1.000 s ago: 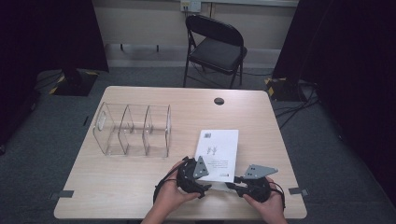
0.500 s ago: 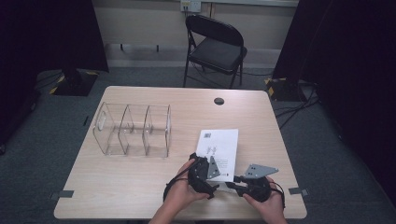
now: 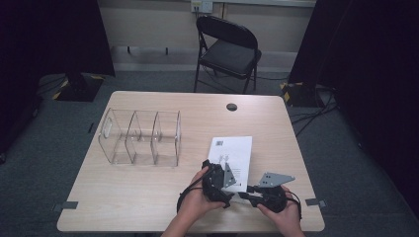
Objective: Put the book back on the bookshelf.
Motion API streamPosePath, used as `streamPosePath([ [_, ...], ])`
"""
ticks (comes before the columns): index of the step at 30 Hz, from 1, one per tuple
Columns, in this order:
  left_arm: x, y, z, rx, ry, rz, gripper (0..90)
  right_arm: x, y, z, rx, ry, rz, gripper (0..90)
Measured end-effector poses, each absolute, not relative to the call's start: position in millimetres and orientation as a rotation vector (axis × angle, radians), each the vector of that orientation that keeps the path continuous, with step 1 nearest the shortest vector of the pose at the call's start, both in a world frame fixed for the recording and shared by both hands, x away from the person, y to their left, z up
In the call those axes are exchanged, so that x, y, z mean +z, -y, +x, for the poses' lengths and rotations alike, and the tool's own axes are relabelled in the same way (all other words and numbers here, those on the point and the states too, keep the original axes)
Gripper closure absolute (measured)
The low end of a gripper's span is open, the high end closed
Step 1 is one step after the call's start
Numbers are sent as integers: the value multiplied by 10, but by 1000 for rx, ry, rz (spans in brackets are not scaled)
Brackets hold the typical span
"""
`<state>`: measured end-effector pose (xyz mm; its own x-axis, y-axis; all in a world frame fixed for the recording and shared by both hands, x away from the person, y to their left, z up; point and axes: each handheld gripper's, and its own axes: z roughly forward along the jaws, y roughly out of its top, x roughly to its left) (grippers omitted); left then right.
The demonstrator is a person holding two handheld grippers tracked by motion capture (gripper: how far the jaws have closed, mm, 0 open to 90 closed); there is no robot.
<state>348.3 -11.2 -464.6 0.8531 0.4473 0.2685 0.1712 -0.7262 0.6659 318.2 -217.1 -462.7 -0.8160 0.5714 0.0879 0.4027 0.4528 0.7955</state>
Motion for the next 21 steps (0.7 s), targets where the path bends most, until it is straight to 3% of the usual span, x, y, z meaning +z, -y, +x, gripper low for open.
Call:
streamPosePath([
  [17, -4677, 134, 3474, 612, -427, 2370, 2, -4618, 2168, 3185, 1300, -2506, 854, 724],
  [21, -4669, 117, 3459, 621, -426, 2360, 51, -4625, 2174, 3185, 1301, -2508, 862, 723],
])
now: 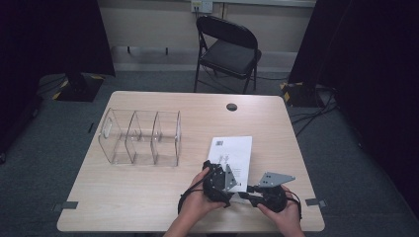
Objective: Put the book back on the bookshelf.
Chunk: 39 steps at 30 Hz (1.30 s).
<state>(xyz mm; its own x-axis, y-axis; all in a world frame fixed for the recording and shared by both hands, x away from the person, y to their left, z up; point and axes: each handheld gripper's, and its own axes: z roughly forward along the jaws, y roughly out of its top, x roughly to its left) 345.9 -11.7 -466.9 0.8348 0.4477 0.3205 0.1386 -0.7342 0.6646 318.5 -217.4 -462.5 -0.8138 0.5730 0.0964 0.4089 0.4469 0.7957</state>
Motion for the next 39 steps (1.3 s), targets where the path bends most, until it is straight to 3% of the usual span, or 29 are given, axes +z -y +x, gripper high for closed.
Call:
streamPosePath([
  [5, -4636, 89, 3406, 649, -383, 2353, 144, -4626, 2182, 3195, 1314, -2515, 862, 713],
  [9, -4621, 81, 3402, 638, -381, 2356, 169, -4634, 2182, 3204, 1330, -2528, 862, 672],
  [13, -4628, 99, 3388, 639, -376, 2368, 173, -4655, 2187, 3212, 1288, -2560, 834, 603],
  [23, -4588, 61, 3410, 581, -387, 2364, 175, -4764, 2302, 3300, 1220, -2539, 890, 591],
  [39, -4607, 80, 3397, 602, -367, 2368, 153, -4761, 2214, 3361, 1272, -2475, 928, 592],
])
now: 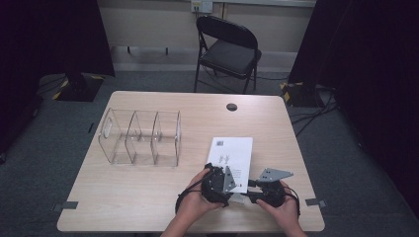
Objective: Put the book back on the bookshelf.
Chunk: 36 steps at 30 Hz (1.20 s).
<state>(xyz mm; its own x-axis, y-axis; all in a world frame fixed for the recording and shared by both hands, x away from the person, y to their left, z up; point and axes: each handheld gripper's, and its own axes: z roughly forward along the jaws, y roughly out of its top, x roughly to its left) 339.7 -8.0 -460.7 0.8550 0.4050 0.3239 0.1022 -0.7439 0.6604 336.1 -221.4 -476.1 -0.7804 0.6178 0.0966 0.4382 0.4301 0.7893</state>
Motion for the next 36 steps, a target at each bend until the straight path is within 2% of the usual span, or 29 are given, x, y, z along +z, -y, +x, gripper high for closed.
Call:
streamPosePath([
  [5, -4597, 94, 3410, 594, -364, 2380, 128, -4729, 2210, 3346, 1275, -2462, 920, 592],
  [13, -4599, 206, 3457, 609, -351, 2409, 22, -4689, 2205, 3339, 1292, -2453, 923, 592],
  [16, -4609, 231, 3498, 609, -365, 2402, 12, -4680, 2209, 3335, 1290, -2452, 921, 592],
  [19, -4603, 212, 3525, 628, -346, 2419, 59, -4672, 2213, 3329, 1289, -2456, 915, 592],
  [28, -4606, 199, 3537, 644, -327, 2436, 81, -4698, 2224, 3334, 1297, -2470, 924, 585],
  [31, -4569, 193, 3516, 673, -273, 2465, 136, -4695, 2232, 3345, 1316, -2472, 926, 535],
  [34, -4523, 190, 3496, 724, -199, 2498, 244, -4714, 2231, 3366, 1306, -2475, 939, 405],
  [36, -4499, 180, 3497, 723, -191, 2506, 260, -4726, 2235, 3370, 1278, -2477, 941, 384],
])
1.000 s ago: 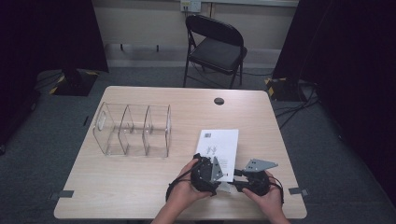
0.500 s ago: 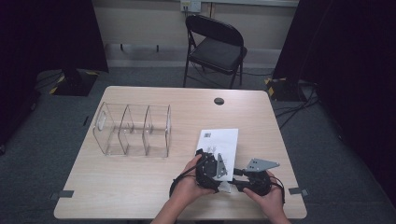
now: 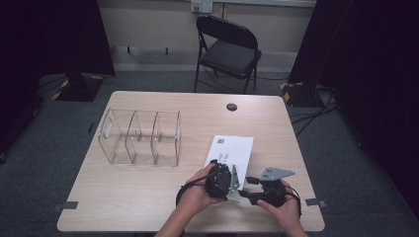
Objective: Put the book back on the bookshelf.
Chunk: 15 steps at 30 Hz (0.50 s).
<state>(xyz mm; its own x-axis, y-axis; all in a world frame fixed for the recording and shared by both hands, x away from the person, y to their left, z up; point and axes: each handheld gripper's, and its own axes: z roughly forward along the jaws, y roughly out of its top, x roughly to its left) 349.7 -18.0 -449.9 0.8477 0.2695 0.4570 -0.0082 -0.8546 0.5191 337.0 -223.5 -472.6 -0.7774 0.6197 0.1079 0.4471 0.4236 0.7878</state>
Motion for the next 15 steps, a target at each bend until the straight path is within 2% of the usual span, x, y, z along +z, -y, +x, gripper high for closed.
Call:
streamPosePath([
  [4, -4410, 129, 3506, 711, -177, 2507, 330, -4779, 2302, 3394, 1244, -2480, 941, 333],
  [15, -4430, 58, 3523, 717, -125, 2488, 343, -4824, 2500, 3404, 1230, -2480, 978, 314],
])
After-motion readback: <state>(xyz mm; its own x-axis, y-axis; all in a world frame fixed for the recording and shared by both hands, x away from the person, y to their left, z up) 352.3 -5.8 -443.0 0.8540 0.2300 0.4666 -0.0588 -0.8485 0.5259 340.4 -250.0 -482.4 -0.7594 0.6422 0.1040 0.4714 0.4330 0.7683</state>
